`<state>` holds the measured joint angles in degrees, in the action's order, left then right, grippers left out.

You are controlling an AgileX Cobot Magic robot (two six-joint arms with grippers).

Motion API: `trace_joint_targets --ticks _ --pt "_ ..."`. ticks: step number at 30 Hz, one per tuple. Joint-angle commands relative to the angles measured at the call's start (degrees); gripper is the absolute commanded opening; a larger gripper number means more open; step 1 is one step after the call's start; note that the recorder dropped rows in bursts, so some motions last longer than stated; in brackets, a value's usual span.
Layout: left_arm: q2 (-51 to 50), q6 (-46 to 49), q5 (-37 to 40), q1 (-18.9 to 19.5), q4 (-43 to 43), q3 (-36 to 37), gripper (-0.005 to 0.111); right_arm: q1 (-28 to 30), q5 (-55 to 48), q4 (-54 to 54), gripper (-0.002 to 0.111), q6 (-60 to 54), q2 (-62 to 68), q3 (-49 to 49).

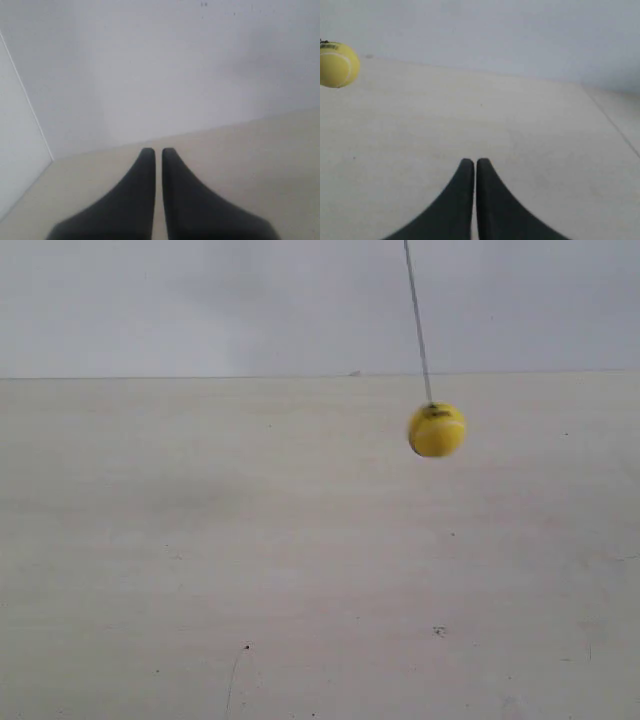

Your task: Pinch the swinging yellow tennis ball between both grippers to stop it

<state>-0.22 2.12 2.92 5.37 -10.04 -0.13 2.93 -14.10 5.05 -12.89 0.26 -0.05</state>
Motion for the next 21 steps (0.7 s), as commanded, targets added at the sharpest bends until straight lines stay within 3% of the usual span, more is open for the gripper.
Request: trace_joint_targets --ticks 1,15,21 --pt "0.22 -0.33 -6.08 0.13 0.67 0.13 0.005 -0.13 8.76 0.61 0.000 1.41 -0.26 0.05" --pt "0.22 -7.26 -5.93 0.13 0.67 0.13 0.005 -0.13 11.97 0.85 0.000 11.84 -0.26 0.05" --pt "0.22 -26.29 -6.56 0.13 0.67 0.13 0.005 -0.13 12.36 0.96 0.000 24.58 -0.26 0.05"
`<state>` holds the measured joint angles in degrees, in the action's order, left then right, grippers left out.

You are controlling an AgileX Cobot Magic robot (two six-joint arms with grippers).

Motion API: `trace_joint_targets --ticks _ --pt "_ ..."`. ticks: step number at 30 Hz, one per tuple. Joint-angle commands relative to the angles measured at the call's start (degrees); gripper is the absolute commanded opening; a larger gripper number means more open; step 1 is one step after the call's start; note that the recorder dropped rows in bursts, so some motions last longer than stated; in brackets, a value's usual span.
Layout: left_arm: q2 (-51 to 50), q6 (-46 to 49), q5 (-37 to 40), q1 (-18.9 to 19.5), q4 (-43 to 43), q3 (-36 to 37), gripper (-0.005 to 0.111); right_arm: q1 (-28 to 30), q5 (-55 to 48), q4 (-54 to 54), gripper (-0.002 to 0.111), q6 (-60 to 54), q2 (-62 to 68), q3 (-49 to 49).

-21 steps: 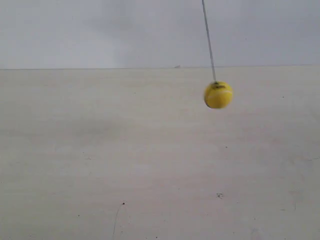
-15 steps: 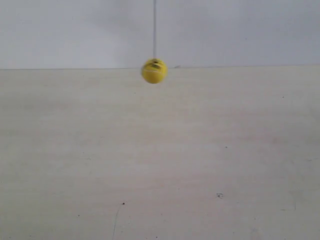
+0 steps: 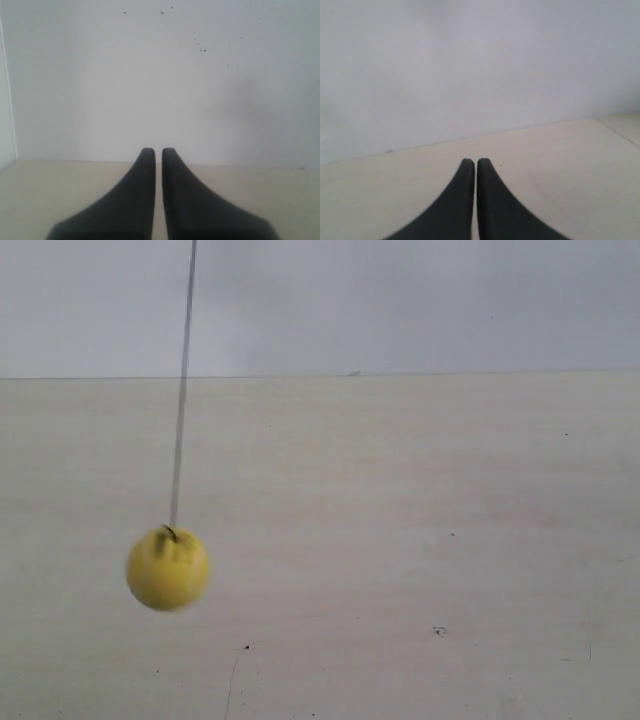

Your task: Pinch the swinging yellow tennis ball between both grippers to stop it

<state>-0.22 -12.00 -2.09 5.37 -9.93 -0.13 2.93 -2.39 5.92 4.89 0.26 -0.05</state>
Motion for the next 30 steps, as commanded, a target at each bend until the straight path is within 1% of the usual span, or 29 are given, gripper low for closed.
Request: trace_joint_targets --ticks 1,4,7,10,11,14,18,21,24,27,29,30 --pt "0.22 -13.85 -2.67 0.13 0.40 0.13 0.005 -0.13 0.65 0.09 0.000 7.75 -0.26 0.05" --pt "0.22 -14.07 -7.76 0.13 -0.53 0.13 0.005 -0.13 0.65 0.33 0.000 8.76 -0.26 0.05" --pt "0.22 -14.45 -13.27 0.13 -2.76 0.13 0.005 -0.13 3.15 0.77 0.000 9.53 -0.26 0.05" --pt "0.22 -18.26 -17.53 0.13 -9.74 0.13 0.005 -0.13 8.39 0.77 0.000 9.65 -0.26 0.05" --pt "-0.37 -19.98 -18.75 0.13 -13.41 -0.04 0.005 -0.13 9.69 0.77 0.000 9.79 -0.26 0.05" --pt "-3.27 -24.16 -21.09 0.13 -20.04 -2.27 0.005 -0.13 10.16 0.77 0.000 9.79 -0.26 0.56" --pt "-9.47 -24.90 -21.25 0.13 -21.14 -5.59 0.005 -0.13 10.05 0.57 0.000 9.87 -0.26 2.60" --pt "-15.16 -24.90 -24.62 0.13 -21.14 -7.36 0.005 -0.13 10.87 -1.34 0.000 10.18 -0.26 3.51" --pt "-21.54 -24.42 -28.27 0.13 -21.14 -9.51 0.005 -0.13 14.41 -5.28 0.000 12.02 -0.06 3.67" --pt "-28.06 -24.42 -30.36 0.13 -22.07 -12.55 0.005 -0.13 21.10 -17.09 0.000 20.67 4.84 3.67" --pt "-32.39 -24.42 -30.90 0.13 -24.53 -14.81 0.005 -0.13 27.78 -28.80 0.000 28.12 9.96 4.22" --pt "-34.33 -24.42 -30.90 0.13 -25.32 -15.63 0.005 -0.13 29.91 -32.81 0.000 31.53 12.34 5.01"
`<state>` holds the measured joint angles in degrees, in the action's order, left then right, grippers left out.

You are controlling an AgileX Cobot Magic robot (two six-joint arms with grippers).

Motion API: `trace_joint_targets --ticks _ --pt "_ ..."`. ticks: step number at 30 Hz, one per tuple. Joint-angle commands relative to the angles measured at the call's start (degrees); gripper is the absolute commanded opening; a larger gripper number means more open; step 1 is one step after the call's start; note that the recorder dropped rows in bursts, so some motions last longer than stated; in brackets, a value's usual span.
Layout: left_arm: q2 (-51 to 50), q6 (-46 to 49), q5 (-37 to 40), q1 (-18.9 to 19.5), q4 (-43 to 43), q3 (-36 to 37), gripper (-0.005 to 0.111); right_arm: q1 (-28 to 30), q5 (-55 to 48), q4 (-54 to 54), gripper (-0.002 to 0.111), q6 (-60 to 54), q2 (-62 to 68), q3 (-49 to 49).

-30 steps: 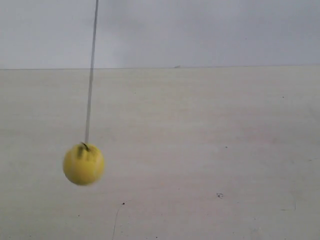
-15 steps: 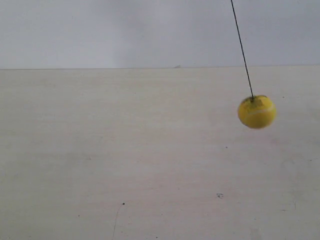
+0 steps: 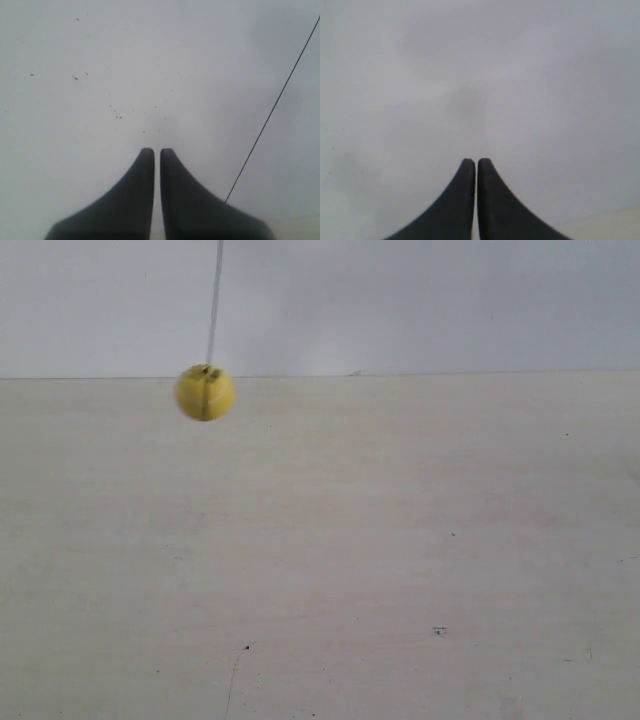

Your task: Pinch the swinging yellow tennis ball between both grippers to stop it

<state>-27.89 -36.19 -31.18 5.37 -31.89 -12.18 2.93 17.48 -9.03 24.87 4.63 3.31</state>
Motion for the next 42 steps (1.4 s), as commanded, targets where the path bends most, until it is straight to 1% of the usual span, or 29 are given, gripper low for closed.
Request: trace_joint_targets --ticks 1,3,7,10,16,18,23,26,29,33,36,42 --pt "-8.46 -0.23 -1.91 0.13 -4.35 -4.49 0.005 -0.13 11.89 -21.66 0.000 14.30 11.14 2.74" --pt "-11.27 -0.23 -1.92 0.13 -5.72 -5.84 0.005 -0.13 13.92 -24.98 0.000 15.75 17.17 4.92" --pt "-15.42 0.04 -2.01 0.13 -6.93 -7.27 0.005 -0.13 17.79 -26.18 0.000 13.87 30.95 9.47" --pt "-18.18 2.71 -3.32 0.13 -6.93 -7.77 0.005 -0.13 20.41 -30.03 0.000 13.59 40.29 13.22" --pt "-24.42 5.83 -10.37 0.13 -7.62 -8.20 0.005 -0.13 29.96 -32.55 0.000 11.68 56.92 15.85" --pt "-27.41 5.83 -12.86 0.13 -10.99 -8.89 0.005 -0.13 31.14 -32.52 0.000 10.33 61.04 16.17" --pt "-35.83 1.75 -19.29 0.13 -20.61 -11.70 0.005 -0.13 32.78 -32.40 0.000 7.36 68.55 16.81" --pt "-40.67 -1.45 -20.23 0.13 -26.59 -14.01 0.005 -0.13 34.12 -32.40 0.000 6.58 71.39 16.81" --pt "-45.42 -3.61 -20.63 0.13 -30.39 -15.94 0.005 -0.13 34.13 -32.76 0.000 6.50 73.36 16.81" --pt "-50.79 -5.16 -24.29 0.13 -36.74 -17.99 0.005 -0.13 33.99 -36.53 0.000 7.23 75.68 17.86" --pt "-53.91 -5.44 -25.75 0.13 -39.08 -18.85 0.005 -0.13 33.77 -40.96 0.000 9.07 78.16 19.40" --pt "-57.60 -4.05 -25.75 0.13 -39.06 -18.90 0.005 -0.13 34.09 -42.38 0.000 8.77 84.68 21.79"
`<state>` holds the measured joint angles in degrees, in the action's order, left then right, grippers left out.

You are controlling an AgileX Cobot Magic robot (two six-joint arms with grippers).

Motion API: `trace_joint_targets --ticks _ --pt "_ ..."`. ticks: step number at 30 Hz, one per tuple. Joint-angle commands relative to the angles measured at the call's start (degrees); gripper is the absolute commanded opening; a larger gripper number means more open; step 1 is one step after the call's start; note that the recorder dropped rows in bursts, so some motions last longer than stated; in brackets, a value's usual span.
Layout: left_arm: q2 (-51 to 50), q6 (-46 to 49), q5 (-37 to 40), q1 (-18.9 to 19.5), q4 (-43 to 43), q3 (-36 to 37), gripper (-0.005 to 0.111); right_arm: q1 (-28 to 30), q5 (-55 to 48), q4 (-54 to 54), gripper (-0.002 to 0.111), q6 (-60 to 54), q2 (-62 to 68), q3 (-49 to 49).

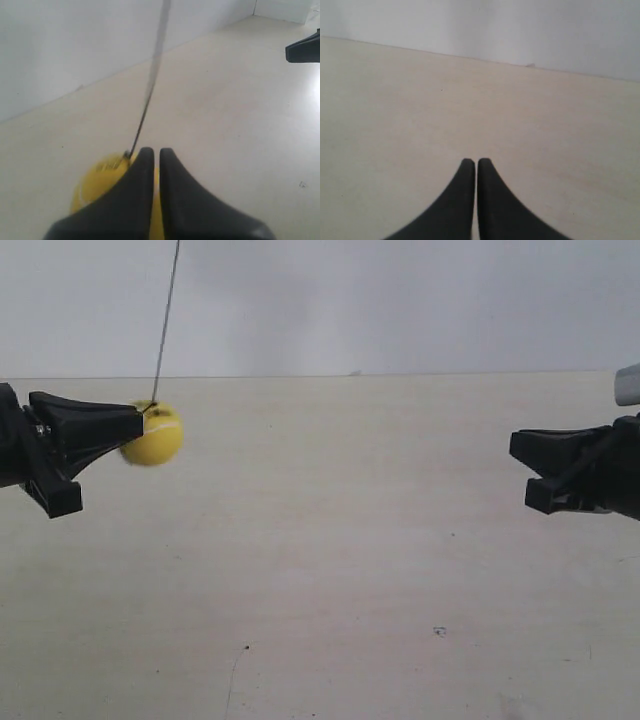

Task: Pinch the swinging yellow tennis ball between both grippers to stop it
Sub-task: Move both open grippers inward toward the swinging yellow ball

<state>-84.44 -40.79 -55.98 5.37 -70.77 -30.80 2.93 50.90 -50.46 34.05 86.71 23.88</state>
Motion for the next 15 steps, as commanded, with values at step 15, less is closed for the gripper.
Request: trace_joint_targets --ticks 15 --pt "-10.69 0.70 -6.87 -2.70 -3.37 -4.27 0.005 -5.84 3.61 -7.10 0.000 -1.58 13.45 7.80"
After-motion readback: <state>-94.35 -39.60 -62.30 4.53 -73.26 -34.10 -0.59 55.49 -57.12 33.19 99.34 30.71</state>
